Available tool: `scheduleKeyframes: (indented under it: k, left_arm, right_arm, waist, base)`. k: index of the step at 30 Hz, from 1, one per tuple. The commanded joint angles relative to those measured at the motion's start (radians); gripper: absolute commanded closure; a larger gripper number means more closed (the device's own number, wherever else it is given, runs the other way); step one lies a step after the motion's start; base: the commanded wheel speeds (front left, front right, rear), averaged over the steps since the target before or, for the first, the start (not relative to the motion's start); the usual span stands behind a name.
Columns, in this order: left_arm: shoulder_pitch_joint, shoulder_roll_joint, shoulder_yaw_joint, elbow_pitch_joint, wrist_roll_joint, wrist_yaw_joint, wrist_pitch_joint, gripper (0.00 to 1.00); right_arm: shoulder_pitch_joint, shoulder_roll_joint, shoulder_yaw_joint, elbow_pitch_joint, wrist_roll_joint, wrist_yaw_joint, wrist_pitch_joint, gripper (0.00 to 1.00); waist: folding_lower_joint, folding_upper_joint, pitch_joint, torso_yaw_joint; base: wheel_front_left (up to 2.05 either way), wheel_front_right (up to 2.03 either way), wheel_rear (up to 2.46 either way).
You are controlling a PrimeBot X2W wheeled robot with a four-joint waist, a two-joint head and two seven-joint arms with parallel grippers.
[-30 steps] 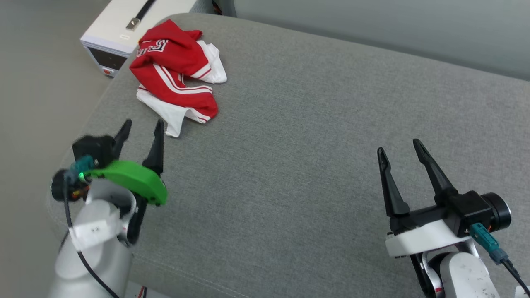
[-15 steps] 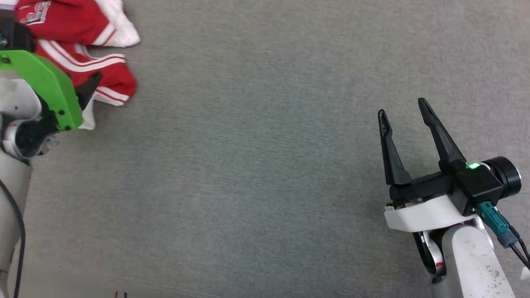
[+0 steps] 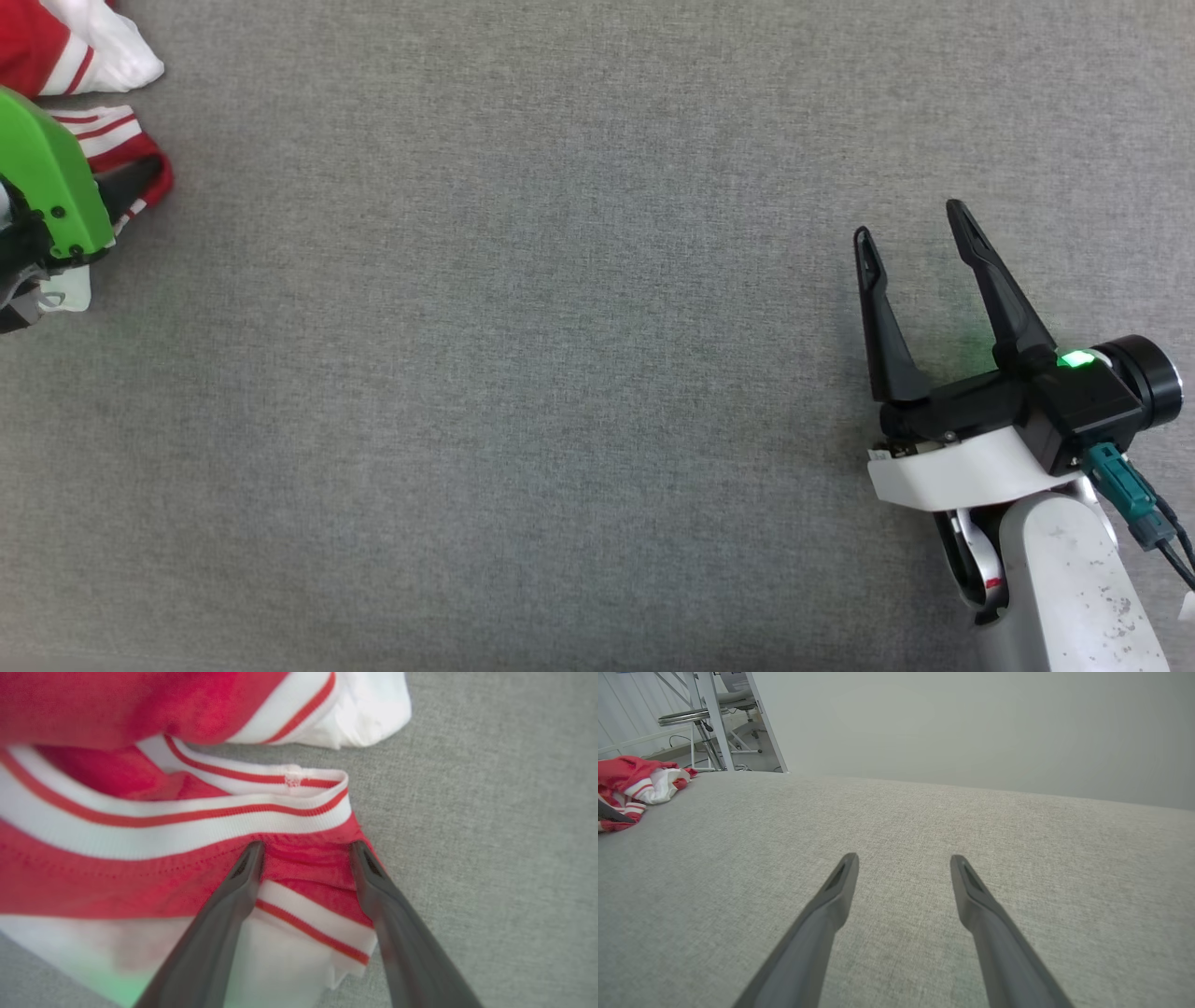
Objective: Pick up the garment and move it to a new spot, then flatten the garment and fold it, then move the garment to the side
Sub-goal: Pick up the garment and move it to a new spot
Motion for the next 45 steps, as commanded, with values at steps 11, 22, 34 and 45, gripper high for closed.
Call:
scheduleKeyframes:
  k: [11, 22, 34, 45]
  left_arm:
    - [0.097, -0.029, -0.004, -0.012, 0.032, -0.006, -0.257, 1.00]
    - [0.181, 0.082, -0.006, -0.173, 0.265, 0.090, -0.730, 1.00]
    - [0.169, 0.153, -0.026, -0.370, 0.377, 0.144, -0.838, 1.00]
    - [0.008, 0.143, -0.060, -0.447, 0.387, 0.095, -0.763, 1.00]
  right_arm:
    - [0.003, -0.003, -0.006, 0.030, 0.021, -0.001, -0.006, 0.00]
    - [0.091, -0.003, -0.042, 0.071, 0.074, -0.001, -0.006, 0.00]
    - [0.144, -0.003, -0.065, 0.084, 0.136, -0.001, -0.006, 0.00]
    - [0.145, -0.003, -0.081, 0.089, 0.179, -0.001, -0.006, 0.00]
  waist:
    - [-0.0001, -0.0001, -0.123, 0.005]
    - [-0.0001, -0.0001, -0.335, 0.004]
    - [-0.0001, -0.0001, -0.469, -0.053]
    - [-0.0001, -0.0001, -0.488, -0.200]
  base:
    - [0.00, 0.00, 0.00]
    - [0.00, 0.00, 0.00]
    - [0.00, 0.00, 0.00]
    - [0.00, 0.00, 0.00]
